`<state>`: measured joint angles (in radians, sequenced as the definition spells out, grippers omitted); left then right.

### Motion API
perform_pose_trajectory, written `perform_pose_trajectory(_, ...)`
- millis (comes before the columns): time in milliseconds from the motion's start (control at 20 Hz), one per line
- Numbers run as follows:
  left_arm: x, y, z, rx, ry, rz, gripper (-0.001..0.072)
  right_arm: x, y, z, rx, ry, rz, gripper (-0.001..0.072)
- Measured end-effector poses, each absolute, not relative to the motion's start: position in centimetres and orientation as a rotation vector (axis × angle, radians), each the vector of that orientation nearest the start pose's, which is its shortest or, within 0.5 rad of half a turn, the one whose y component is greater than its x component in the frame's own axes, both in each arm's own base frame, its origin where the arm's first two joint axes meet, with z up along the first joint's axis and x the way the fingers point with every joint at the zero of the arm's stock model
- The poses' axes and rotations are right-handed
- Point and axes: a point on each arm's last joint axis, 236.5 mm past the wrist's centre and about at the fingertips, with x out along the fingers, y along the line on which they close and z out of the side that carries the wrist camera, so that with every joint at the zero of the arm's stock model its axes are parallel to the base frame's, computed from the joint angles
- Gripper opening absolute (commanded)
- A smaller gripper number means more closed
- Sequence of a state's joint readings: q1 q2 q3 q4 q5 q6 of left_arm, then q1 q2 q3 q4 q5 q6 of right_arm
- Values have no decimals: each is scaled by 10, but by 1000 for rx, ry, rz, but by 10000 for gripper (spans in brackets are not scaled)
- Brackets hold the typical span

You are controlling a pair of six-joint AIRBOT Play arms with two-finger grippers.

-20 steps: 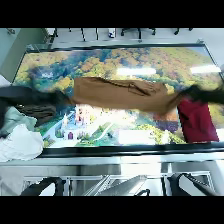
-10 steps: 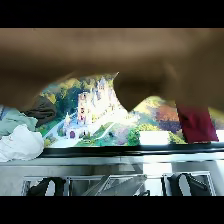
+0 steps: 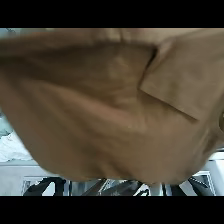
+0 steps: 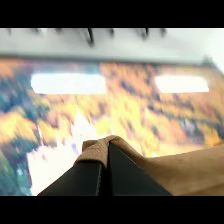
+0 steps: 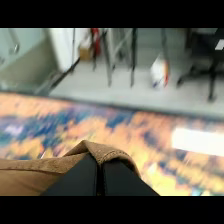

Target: Fold the shirts.

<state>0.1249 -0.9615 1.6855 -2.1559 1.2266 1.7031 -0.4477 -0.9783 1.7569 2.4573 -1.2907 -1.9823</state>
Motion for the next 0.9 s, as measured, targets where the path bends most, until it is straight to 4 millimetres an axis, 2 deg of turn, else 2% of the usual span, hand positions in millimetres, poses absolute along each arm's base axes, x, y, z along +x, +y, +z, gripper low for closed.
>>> perform_pose_trajectory(150,419,-105,256,-254,680,-423,12,412,20,293,269,527,413,25)
perform_pose_trajectory(250,455,-111,174,-249,822,-391,12,450,11,207,347,672,378,25)
perform_pose_trajectory(400,500,-100,64,-256,987,-318,12,496,-2,92,468,820,306,25)
perform_pose_trajectory(500,524,-86,10,-277,1066,-276,12,523,-8,33,552,871,265,25)
perform_pose_trajectory(550,534,-80,-10,-294,1097,-257,12,537,-10,12,589,882,250,25)
perform_pose_trajectory(650,556,-69,-31,-324,1121,-233,12,563,-15,-13,632,879,233,25)
perform_pose_trajectory(750,577,-63,-33,-342,1110,-221,12,590,-20,-13,652,837,226,25)
perform_pose_trajectory(900,596,-59,-21,-353,1078,-216,12,618,-28,8,652,772,225,25)
